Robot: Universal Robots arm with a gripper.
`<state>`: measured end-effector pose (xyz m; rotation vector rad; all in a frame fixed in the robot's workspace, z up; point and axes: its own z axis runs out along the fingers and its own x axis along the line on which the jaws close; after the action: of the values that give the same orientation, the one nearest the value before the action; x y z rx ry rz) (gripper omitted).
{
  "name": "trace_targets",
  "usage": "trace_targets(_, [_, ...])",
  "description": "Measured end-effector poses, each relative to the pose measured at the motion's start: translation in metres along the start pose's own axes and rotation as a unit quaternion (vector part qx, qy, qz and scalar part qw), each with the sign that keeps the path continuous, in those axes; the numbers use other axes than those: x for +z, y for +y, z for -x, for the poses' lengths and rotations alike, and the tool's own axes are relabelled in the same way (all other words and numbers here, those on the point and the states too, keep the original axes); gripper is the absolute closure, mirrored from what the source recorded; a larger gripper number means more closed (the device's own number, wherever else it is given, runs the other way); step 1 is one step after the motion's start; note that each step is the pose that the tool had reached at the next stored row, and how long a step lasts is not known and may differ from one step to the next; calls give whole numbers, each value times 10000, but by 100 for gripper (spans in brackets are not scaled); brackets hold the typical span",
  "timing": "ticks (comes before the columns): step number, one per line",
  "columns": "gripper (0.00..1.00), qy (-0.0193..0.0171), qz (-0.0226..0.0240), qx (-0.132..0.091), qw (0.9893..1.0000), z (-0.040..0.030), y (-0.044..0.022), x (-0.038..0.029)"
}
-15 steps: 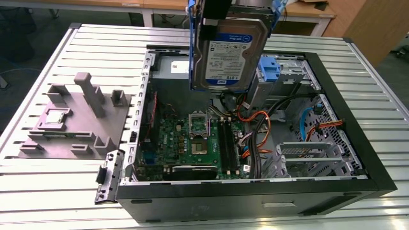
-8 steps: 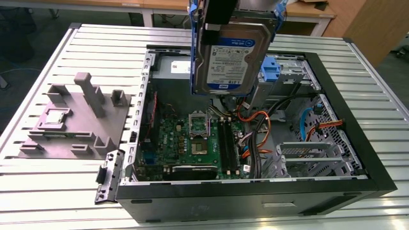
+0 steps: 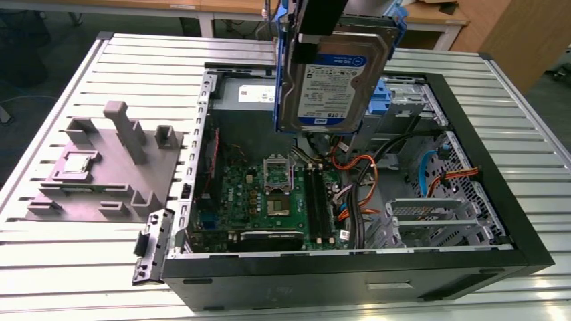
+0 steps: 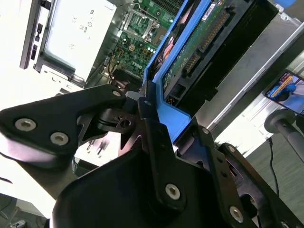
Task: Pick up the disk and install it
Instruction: 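Insert the disk into the insertion slot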
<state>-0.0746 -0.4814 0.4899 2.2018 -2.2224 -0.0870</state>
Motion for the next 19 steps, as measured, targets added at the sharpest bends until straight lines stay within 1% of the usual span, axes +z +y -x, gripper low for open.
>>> trace_targets(3, [63,-1,0,0,10000,0,-3,0])
trace_targets(5, [63,0,0,-1,10000,0,-42,-2])
trace_targets(9, [63,-1,0,-1,10000,1,-48,-2])
trace_targets(11, [63,0,0,-1,10000,-1,-80,-3])
trace_targets(19, [63,0,0,-1,10000,-5,-79,-4])
